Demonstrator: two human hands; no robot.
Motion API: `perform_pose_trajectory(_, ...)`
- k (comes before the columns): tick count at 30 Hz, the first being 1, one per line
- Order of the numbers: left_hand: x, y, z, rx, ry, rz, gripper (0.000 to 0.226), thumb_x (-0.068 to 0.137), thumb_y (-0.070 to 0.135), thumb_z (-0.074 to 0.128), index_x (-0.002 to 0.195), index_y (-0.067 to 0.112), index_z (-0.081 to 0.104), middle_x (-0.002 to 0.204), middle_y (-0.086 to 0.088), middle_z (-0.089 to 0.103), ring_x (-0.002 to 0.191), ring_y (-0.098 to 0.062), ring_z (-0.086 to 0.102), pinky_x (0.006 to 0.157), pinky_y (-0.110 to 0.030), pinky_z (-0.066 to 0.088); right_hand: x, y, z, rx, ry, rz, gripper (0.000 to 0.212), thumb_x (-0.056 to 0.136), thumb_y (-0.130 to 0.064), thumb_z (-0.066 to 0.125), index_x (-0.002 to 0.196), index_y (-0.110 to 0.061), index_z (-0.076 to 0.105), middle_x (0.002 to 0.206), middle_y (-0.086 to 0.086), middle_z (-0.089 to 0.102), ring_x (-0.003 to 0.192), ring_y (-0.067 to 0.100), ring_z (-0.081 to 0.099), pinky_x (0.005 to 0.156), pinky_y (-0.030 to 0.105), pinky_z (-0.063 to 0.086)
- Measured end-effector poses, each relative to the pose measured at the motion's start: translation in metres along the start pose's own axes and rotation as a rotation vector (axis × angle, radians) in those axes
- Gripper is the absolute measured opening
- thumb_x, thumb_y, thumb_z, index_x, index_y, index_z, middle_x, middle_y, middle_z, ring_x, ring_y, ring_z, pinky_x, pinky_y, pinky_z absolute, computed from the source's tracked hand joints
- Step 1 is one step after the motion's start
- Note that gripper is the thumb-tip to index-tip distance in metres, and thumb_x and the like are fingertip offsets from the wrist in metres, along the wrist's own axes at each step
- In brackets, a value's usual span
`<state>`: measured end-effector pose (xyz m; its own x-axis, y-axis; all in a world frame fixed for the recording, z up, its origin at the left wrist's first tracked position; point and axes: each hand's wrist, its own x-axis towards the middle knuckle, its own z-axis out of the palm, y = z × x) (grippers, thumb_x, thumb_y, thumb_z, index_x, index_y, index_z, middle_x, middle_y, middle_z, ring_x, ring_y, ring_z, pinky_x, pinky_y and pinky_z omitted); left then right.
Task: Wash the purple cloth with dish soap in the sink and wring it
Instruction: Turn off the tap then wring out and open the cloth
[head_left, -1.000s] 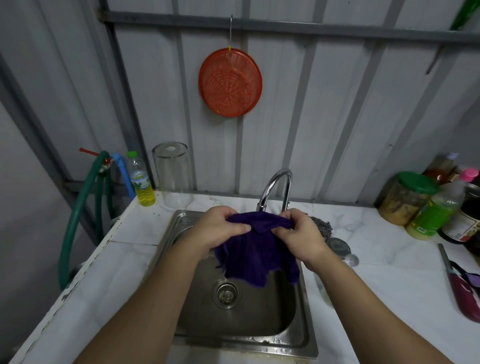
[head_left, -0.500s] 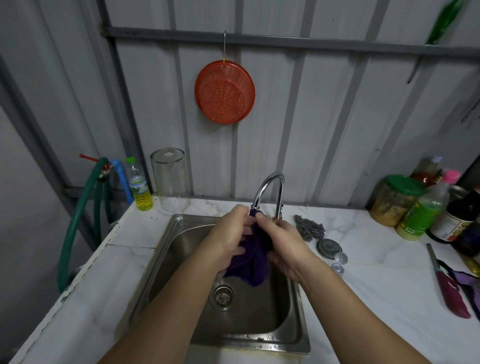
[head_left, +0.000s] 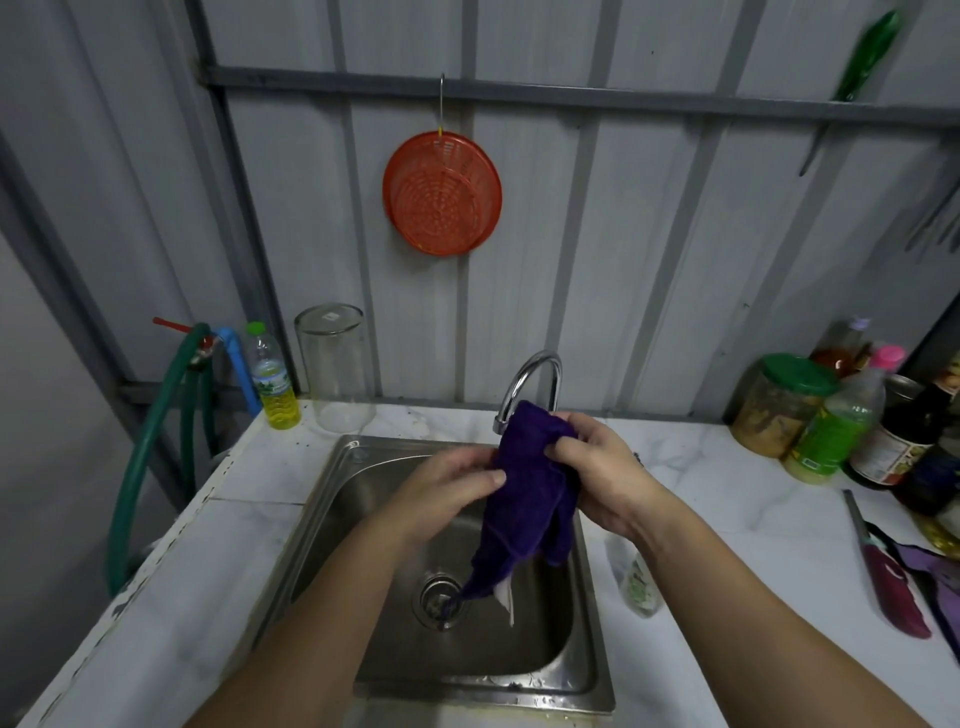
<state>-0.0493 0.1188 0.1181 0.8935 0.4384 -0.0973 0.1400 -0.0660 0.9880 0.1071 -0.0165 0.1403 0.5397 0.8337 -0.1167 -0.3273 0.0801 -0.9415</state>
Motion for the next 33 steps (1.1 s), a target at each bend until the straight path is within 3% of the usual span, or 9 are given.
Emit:
perform_pose_trajectory(3, 0.005, -0.006, 0.007, 0.043, 0.022, -0.006, 0.029, 0.088, 0.010, 0.075, 0.116, 0.016, 0.070, 0.106, -0.005, 0.081, 0.099, -0.021, 0.077, 0.086, -0.034, 0.062, 0.001, -0.001, -0.003, -0.163, 0.014, -0.133, 0.030, 0.089, 0.018, 0.053, 0.114, 0.004, 0.061, 0.090, 0.017, 0.069, 0.079, 0.027, 0.067, 0.069, 0.033, 0.061)
perform_pose_trajectory(9, 0.015, -0.002, 0.020, 0.063, 0.241, -0.161, 0.022, 0.087, 0.019, 0.076, 0.108, 0.015, 0.072, 0.097, -0.009, 0.081, 0.089, -0.025, 0.078, 0.087, -0.051, 0.062, -0.012, 0.004, -0.014, -0.962, 0.060, -0.614, 0.035, 0.087, 0.006, 0.067, 0.110, -0.019, 0.073, 0.106, -0.007, 0.075, 0.102, 0.012, 0.069, 0.090, 0.025, 0.055)
perform_pose_trajectory(13, 0.017, 0.011, 0.022, 0.155, 0.416, -0.245, 0.020, 0.087, 0.027, 0.075, 0.094, 0.008, 0.072, 0.080, -0.005, 0.078, 0.069, -0.019, 0.071, 0.064, -0.032, 0.056, -0.027, 0.026, -0.015, -1.171, 0.068, -0.882, 0.044, 0.079, 0.013, 0.069, 0.116, -0.008, 0.072, 0.123, 0.007, 0.068, 0.113, 0.017, 0.064, 0.099, 0.025, 0.050)
perform_pose_trajectory(16, 0.016, 0.017, 0.027, -0.222, 0.343, -0.342, 0.009, 0.093, 0.013, 0.066, 0.088, 0.005, 0.066, 0.061, -0.007, 0.074, 0.050, -0.018, 0.067, 0.047, -0.029, 0.055, -0.034, 0.040, -0.015, -1.243, 0.103, -0.928, 0.037, 0.082, 0.010, 0.067, 0.116, -0.003, 0.073, 0.126, 0.017, 0.066, 0.112, 0.031, 0.067, 0.095, 0.037, 0.057)
perform_pose_trajectory(20, 0.014, 0.017, 0.022, -0.629, 0.135, -0.346, 0.032, 0.098, 0.022, 0.048, 0.104, -0.001, 0.069, 0.083, -0.018, 0.071, 0.071, -0.030, 0.067, 0.065, -0.036, 0.055, -0.045, 0.048, -0.016, -1.320, 0.075, -0.908, 0.037, 0.089, -0.008, 0.053, 0.120, -0.004, 0.073, 0.131, 0.023, 0.063, 0.117, 0.037, 0.066, 0.095, 0.040, 0.057)
perform_pose_trajectory(23, 0.011, 0.012, 0.023, -0.491, 0.147, -0.207, 0.017, 0.094, -0.004, 0.057, 0.105, -0.005, 0.070, 0.095, -0.027, 0.071, 0.077, -0.030, 0.071, 0.072, -0.042, 0.059, -0.053, 0.055, -0.019, -1.218, -0.022, -0.806, 0.046, 0.085, -0.004, 0.056, 0.130, -0.005, 0.067, 0.141, 0.015, 0.057, 0.131, 0.026, 0.057, 0.109, 0.034, 0.048)
perform_pose_trajectory(25, 0.009, 0.005, 0.024, -0.403, 0.182, -0.192, 0.028, 0.089, -0.014, 0.053, 0.109, -0.002, 0.069, 0.101, -0.028, 0.072, 0.082, -0.031, 0.070, 0.076, -0.043, 0.058, -0.055, 0.057, -0.019, -1.001, 0.055, -0.718, 0.041, 0.089, -0.005, 0.056, 0.128, -0.008, 0.068, 0.139, 0.007, 0.060, 0.132, 0.017, 0.055, 0.111, 0.034, 0.045)
perform_pose_trajectory(29, 0.003, -0.002, 0.031, -0.416, 0.085, -0.198, 0.042, 0.085, -0.016, 0.050, 0.112, 0.007, 0.073, 0.100, -0.016, 0.079, 0.092, -0.029, 0.076, 0.074, -0.037, 0.063, -0.056, 0.049, -0.010, -0.450, 0.206, -0.308, 0.036, 0.101, -0.014, 0.060, 0.135, -0.020, 0.051, 0.123, -0.003, 0.065, 0.111, -0.001, 0.067, 0.090, 0.022, 0.057)
perform_pose_trajectory(33, -0.003, -0.001, 0.051, -0.464, 0.038, -0.183, 0.044, 0.087, -0.016, 0.049, 0.115, 0.007, 0.073, 0.109, -0.018, 0.078, 0.100, -0.030, 0.075, 0.076, -0.037, 0.062, -0.070, 0.046, -0.021, -0.142, 0.187, -0.095, 0.039, 0.098, -0.013, 0.064, 0.135, -0.007, 0.054, 0.120, 0.009, 0.071, 0.109, 0.025, 0.072, 0.092, 0.040, 0.061)
